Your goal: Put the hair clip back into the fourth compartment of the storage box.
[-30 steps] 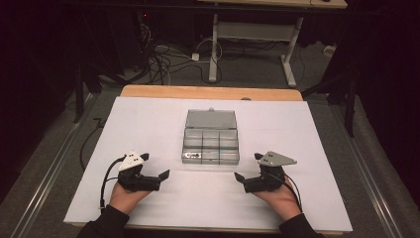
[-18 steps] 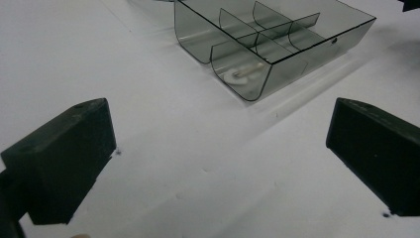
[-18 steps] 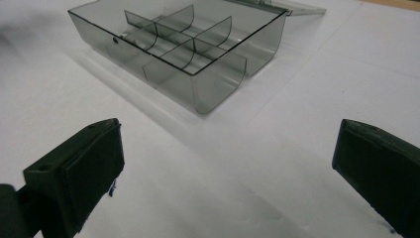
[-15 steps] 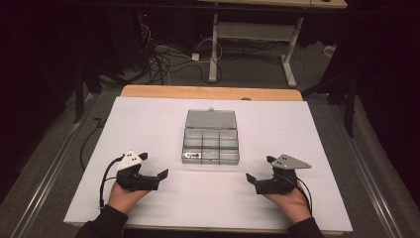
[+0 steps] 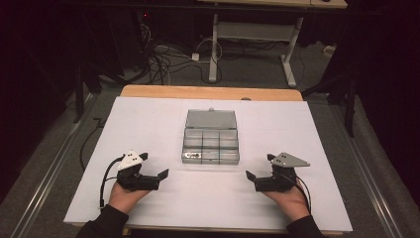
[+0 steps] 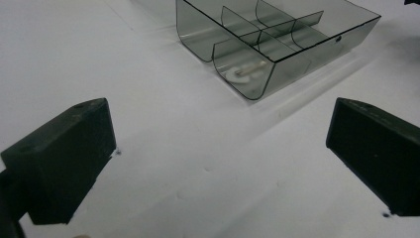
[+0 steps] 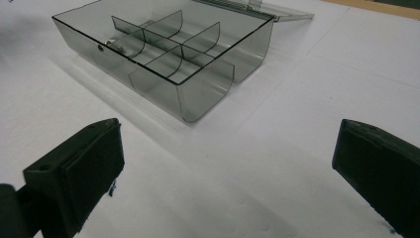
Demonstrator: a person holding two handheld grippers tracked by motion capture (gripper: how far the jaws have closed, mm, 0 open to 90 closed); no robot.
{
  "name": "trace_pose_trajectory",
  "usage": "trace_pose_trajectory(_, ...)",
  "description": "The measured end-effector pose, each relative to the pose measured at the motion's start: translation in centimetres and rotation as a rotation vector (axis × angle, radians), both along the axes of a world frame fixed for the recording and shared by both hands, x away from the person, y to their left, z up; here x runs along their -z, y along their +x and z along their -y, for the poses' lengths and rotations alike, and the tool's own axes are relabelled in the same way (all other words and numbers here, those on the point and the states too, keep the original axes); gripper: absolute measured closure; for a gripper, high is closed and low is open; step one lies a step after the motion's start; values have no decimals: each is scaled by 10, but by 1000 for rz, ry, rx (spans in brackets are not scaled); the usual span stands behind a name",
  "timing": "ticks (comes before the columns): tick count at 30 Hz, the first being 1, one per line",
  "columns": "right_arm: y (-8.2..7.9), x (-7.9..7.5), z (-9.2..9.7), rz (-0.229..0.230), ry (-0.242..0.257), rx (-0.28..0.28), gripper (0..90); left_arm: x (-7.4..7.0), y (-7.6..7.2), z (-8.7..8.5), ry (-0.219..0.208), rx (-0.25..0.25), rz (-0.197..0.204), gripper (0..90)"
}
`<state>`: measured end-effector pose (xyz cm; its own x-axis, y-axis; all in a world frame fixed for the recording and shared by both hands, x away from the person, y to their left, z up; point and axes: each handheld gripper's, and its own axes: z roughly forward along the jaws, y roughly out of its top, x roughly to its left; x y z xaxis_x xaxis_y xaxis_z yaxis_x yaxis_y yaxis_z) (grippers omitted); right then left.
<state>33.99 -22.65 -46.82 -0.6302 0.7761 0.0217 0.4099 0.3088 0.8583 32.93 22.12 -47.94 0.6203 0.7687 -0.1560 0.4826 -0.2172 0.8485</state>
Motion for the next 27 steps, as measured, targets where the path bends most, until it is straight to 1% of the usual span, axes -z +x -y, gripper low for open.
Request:
trace_pose_trajectory(2, 1, 1, -1, -8, 3, 0, 3, 0, 2, 0, -9, -1, -13, 0)
trace_pose_trajectory(4, 2, 2, -2, -10, -3, -4, 3, -1, 4, 3, -2, 5, -7, 0)
trace_pose_trajectory(7, 3, 2, -4, -13, 0, 8, 3, -4, 7, 5, -1, 8, -1, 0)
trace_pose_trajectory(9, 5, 1, -4, -7, 6, 8, 3, -5, 8, 6, 0, -5, 4, 0)
trace_pose_trajectory(11, 6, 0, -6, -2, 9, 3, 4, -6, 10, 7, -9, -2, -4, 0)
trace_pose_trajectory(14, 7, -2, -8, 16, 15, 9, 11, -6, 10, 10, -11, 3, 15, 0)
trace_pose_trajectory(18, 14, 0, -10, 6, 15, 7, 11, -7, 12, 12, -25, -10, 4, 0)
trace_pose_trajectory(22, 19, 0, -11, 0, 21, 15, 11, -7, 20, 15, -12, -9, -29, 0)
trace_pose_trajectory(23, 21, -1, -11, 4, 22, 16, 10, -7, 22, 16, -5, -8, -33, 0)
trace_pose_trajectory(25, 24, -2, -11, 8, 23, 17, 7, -8, 26, 18, -16, -8, -28, 0)
trace_pose_trajectory(27, 28, -3, -11, 14, 30, 19, 4, -9, 31, 20, -11, -5, -32, 0)
